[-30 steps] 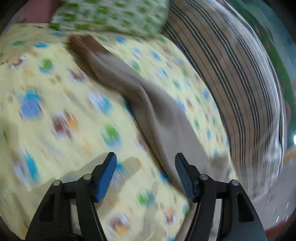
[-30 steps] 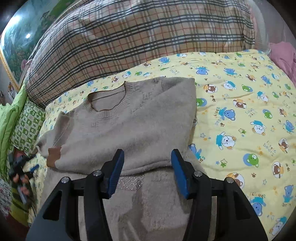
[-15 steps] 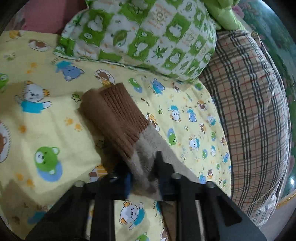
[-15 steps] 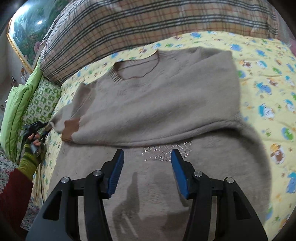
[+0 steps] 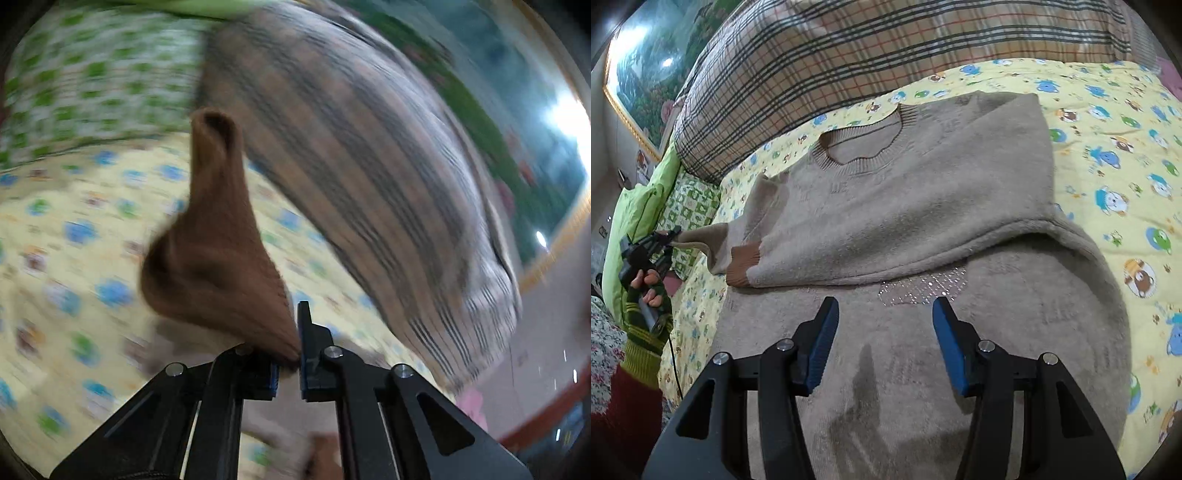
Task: Fold small clothes
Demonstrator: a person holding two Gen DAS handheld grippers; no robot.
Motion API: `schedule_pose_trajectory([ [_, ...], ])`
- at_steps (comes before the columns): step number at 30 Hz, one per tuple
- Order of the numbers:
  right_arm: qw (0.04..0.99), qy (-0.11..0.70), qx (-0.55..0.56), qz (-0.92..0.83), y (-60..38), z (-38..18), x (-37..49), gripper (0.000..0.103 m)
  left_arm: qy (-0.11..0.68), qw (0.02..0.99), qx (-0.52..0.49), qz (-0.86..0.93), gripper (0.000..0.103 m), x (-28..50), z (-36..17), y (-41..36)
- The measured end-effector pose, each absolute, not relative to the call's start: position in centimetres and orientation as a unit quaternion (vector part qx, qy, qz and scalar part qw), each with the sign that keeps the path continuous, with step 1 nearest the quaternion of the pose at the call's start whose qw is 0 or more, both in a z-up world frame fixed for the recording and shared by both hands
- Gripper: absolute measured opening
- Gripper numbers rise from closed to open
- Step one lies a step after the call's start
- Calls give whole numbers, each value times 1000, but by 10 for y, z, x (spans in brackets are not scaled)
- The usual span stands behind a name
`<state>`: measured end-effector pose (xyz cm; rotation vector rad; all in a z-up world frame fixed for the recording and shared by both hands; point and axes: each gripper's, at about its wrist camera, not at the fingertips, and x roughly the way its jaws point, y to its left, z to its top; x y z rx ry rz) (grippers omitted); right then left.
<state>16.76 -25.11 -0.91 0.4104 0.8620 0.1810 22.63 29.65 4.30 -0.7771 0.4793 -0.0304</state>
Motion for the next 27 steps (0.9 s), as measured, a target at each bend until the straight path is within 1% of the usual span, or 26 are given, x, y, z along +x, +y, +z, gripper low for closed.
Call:
schedule_pose_trajectory([
  [5,887,405,206,80,-263,-4,156,55,247,903,-328,-126,4,235,62,186],
  [8,890,397,214,72,-273,-1,147,55,269,900,-291,-183,4,242,60,120],
  [10,890,393,224,65,-281,0,142,55,287,895,-273,-207,4,243,53,82],
  [14,892,381,236,54,-293,3,134,55,333,878,-234,-253,4,258,23,4],
  [17,893,377,243,46,-302,6,131,55,372,867,-207,-260,4,270,-5,-32],
  [18,892,376,245,44,-305,7,130,55,383,864,-202,-257,6,275,-13,-37],
  [19,893,374,248,40,-308,9,130,55,399,859,-195,-256,13,278,-24,-44],
  [20,893,373,251,38,-310,10,130,55,414,853,-191,-254,17,281,-32,-46],
  [22,892,370,257,39,-315,11,131,55,432,847,-184,-248,37,279,-43,-49],
  [23,891,371,259,38,-316,11,133,55,433,848,-181,-246,42,275,-45,-49],
  [24,890,371,262,39,-317,11,134,55,434,847,-183,-245,54,268,-47,-45],
  [25,889,371,265,42,-317,11,138,55,434,847,-187,-244,59,265,-44,-37],
  [27,887,373,267,48,-314,11,145,55,427,847,-200,-245,60,250,-41,-19],
])
